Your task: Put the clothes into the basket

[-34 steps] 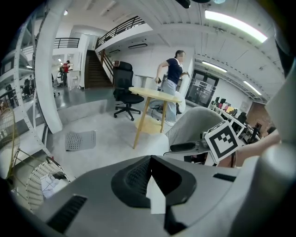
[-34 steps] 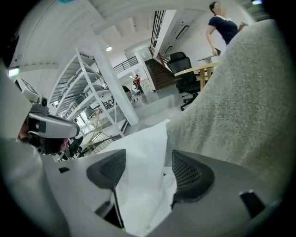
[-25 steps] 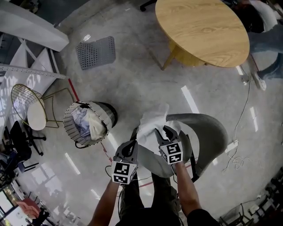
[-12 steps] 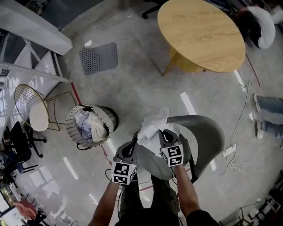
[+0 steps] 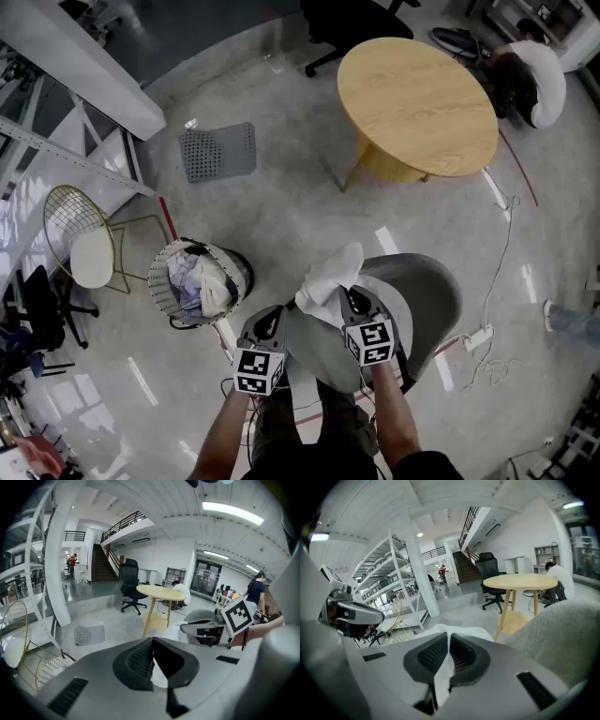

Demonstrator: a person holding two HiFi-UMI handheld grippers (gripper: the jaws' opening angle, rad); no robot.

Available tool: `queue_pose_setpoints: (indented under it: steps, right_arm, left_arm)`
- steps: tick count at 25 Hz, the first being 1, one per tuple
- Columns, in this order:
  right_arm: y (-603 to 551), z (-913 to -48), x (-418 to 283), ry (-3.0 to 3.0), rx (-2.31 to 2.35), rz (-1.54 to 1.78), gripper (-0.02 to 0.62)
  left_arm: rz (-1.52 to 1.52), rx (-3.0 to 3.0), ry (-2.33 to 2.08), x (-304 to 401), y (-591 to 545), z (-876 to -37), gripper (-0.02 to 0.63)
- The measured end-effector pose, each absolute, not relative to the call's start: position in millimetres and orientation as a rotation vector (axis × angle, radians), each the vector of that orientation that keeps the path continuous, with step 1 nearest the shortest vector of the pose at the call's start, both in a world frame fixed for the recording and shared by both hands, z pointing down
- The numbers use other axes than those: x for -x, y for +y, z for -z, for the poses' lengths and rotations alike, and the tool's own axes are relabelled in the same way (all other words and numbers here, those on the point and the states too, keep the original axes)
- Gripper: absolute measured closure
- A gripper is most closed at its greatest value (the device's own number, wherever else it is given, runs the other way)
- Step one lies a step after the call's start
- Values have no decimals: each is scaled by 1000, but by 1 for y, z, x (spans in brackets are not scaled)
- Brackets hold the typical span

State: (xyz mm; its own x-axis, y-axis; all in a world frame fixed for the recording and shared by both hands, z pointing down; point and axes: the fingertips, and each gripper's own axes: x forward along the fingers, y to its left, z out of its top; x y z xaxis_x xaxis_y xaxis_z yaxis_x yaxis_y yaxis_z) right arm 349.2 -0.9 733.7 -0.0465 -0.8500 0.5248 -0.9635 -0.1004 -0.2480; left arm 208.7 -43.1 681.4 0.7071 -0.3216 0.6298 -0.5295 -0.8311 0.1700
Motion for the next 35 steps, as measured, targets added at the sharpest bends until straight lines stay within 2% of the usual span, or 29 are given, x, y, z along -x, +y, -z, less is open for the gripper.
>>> queue_pose_setpoints:
  steps: [21,35]
  right_arm:
    - [-15,-548,-328,-1991,-2211,-526,560]
    - [-58,-449,-267,-2158,-2152,-305,560]
  left_arm:
    - [-616,-2749,-812,-141,-78,-540,600]
    - [-465,-2765,-978,-75,-111,-479,600]
